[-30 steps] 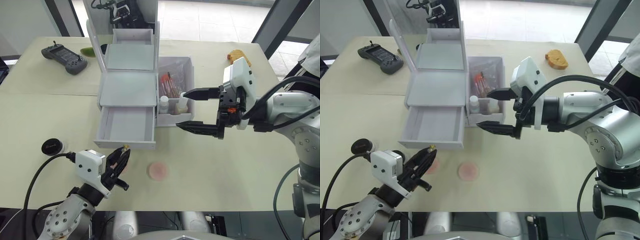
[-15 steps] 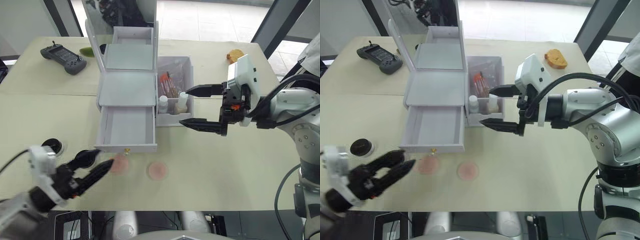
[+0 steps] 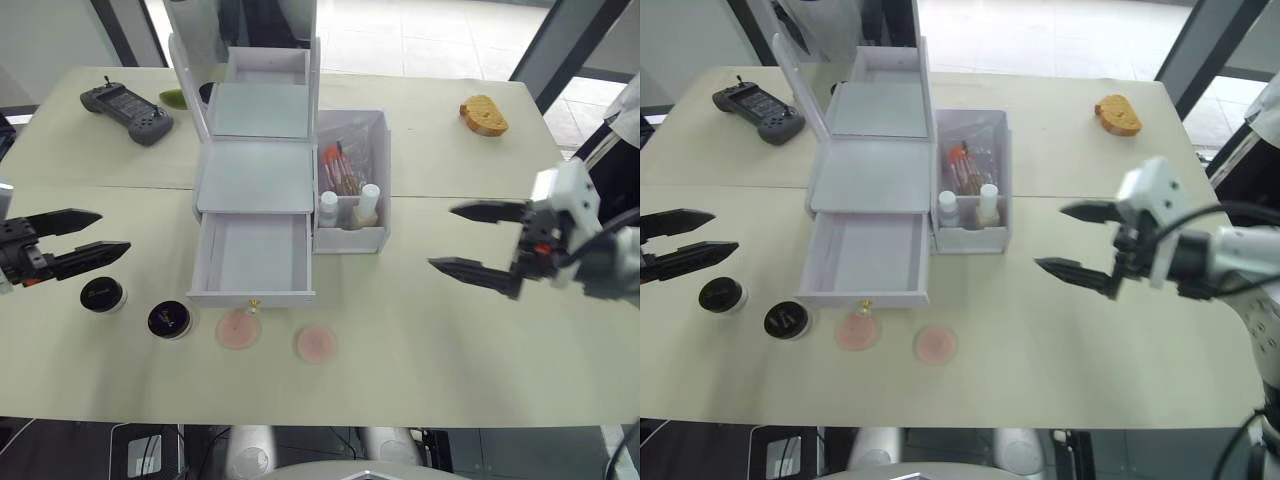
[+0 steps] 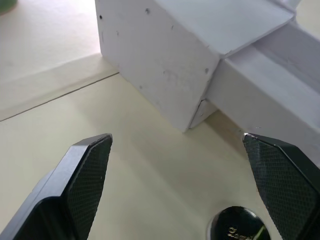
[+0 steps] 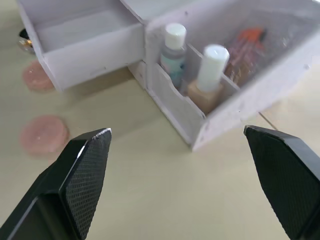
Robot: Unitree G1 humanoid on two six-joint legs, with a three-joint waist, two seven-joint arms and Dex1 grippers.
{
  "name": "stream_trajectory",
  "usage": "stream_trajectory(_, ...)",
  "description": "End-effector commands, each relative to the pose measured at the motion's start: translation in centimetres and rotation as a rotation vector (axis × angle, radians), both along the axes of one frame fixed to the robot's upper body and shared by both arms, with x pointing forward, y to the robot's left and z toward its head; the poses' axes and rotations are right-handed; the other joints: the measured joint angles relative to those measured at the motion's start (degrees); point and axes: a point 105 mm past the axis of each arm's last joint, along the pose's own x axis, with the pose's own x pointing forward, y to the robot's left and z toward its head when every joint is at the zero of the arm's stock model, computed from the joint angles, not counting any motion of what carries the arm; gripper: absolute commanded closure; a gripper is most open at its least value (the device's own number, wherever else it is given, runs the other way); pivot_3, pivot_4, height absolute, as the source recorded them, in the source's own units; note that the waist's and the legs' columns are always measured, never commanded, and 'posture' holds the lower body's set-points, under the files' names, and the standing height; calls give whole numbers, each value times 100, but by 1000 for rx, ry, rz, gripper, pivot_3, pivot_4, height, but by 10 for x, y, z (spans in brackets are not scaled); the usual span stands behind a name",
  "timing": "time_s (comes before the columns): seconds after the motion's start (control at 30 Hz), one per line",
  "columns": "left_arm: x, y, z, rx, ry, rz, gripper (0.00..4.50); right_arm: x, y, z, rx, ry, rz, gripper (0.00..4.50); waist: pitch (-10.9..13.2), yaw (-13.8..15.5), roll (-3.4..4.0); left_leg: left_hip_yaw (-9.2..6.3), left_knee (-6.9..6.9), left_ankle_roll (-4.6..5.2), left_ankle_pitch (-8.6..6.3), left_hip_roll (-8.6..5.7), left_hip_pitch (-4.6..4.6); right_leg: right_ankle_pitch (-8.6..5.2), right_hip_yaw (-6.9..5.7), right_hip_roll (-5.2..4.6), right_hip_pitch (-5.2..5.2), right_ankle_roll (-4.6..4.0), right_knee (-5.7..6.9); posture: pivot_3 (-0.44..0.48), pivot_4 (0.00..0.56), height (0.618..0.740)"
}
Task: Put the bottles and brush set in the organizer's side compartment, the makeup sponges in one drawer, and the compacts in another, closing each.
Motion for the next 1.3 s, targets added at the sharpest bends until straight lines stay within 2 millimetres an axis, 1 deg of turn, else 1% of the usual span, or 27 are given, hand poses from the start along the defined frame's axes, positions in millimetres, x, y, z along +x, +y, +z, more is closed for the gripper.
stream_trajectory(0.03,8,40,12,22,-57,130,8,-9,-44,5,23,-42,-156,0,-1,16,-1,1,2,0,0,0,0,-1,1,0,1,2,-1,0,150,705)
stream_trajectory(0.07,10,50,8,54,-56,159,8,-12,-59,-1,21,-31,-219,0,-2,12,0,2,8,0,0,0,1,-2,3,-2,4,5,-2,0,150,705)
stream_trajectory(0.1,11,59,6,69,-53,190,8,-16,-71,-8,-17,-19,-249,0,-2,12,1,10,16,0,0,-1,5,-3,6,-7,9,13,-3,0,150,705)
stream_trajectory(0.17,11,73,3,111,-49,234,8,-25,-86,-17,-42,7,-292,0,-2,-2,0,10,25,-1,0,-1,17,-3,5,-7,19,15,-3,0,150,705)
stream_trajectory(0.23,13,83,3,138,-50,275,8,-28,-98,-19,-57,0,-328,0,-2,-17,-2,8,28,-2,0,0,21,-3,3,-6,24,14,-1,0,150,705)
stream_trajectory(0.33,15,88,5,151,-56,300,8,-30,-108,-19,-71,-4,-351,0,-3,-26,-4,8,37,-6,2,0,18,0,3,-7,29,17,0,0,150,705)
stream_trajectory(0.43,18,88,8,151,-65,299,8,-29,-109,-19,-76,-6,-352,0,-4,-15,-4,7,36,-9,3,0,19,0,2,-7,35,19,1,0,150,705)
stream_trajectory(0.57,19,81,8,140,-61,246,8,-22,-94,-9,-55,-29,-311,0,-3,-22,-4,6,34,-10,4,0,19,0,2,-7,35,21,4,0,150,705)
stream_trajectory(0.7,19,71,15,101,-74,174,8,-15,-76,5,-53,-40,-250,0,-3,-34,-4,5,35,-13,6,0,19,0,3,-7,36,22,6,0,150,705)
stream_trajectory(0.73,21,63,21,51,-81,132,8,-10,-70,14,-37,-53,-229,0,-3,-29,-4,6,35,-13,6,0,19,1,3,-7,36,22,6,0,150,705)
stream_trajectory(0.8,23,40,36,-34,-84,4,8,1,-51,37,-12,-95,-161,0,-2,-52,-2,2,37,-13,6,0,20,0,2,-6,40,22,7,0,150,705)
stream_trajectory(0.83,22,32,41,-56,-82,-39,8,4,-45,44,-7,-101,-139,0,0,-61,1,2,41,-15,7,0,17,1,4,-7,39,23,9,0,150,705)
stream_trajectory(0.9,19,13,53,-82,-84,-127,8,8,-31,48,-13,-28,-91,0,0,-82,1,1,39,-18,10,0,16,2,2,-7,41,24,11,0,150,705)
stream_trajectory(0.97,7,-10,60,-61,-79,-252,8,7,-13,53,-12,46,-16,0,0,-99,1,-6,32,-18,10,1,16,-3,0,-6,44,28,11,0,150,705)
stream_trajectory(1.03,-13,-35,56,-1,-42,-379,8,1,8,62,-12,62,89,0,2,-157,6,-4,29,-16,6,1,15,-3,3,-8,46,31,8,0,150,705)
stream_trajectory(1.13,-48,-73,46,60,-4,-568,8,-14,33,74,-12,74,242,0,8,-218,15,-3,26,-13,-2,3,11,16,4,-7,28,34,18,0,150,705)
stream_trajectory(1.17,-57,-80,42,87,-6,-606,8,-19,39,76,-15,91,285,0,10,-212,18,-2,23,-12,-3,3,6,15,5,-8,23,33,24,0,150,705)
stream_trajectory(1.23,-74,-94,27,164,20,-680,8,-31,48,75,-43,119,388,0,11,-203,17,-4,31,-12,-3,3,-4,-3,1,-6,0,32,51,0,150,705)
stream_trajectory(1.27,-83,-101,22,183,20,-717,8,-36,51,74,-59,124,430,0,12,-192,19,-4,30,-12,-3,3,1,-11,2,-7,1,44,55,0,150,705)
stream_trajectory(1.3,-90,-108,16,178,40,-744,8,-39,54,74,-68,128,466,0,12,-176,19,-2,34,-12,-3,3,12,-31,4,-7,5,30,60,0,150,705)
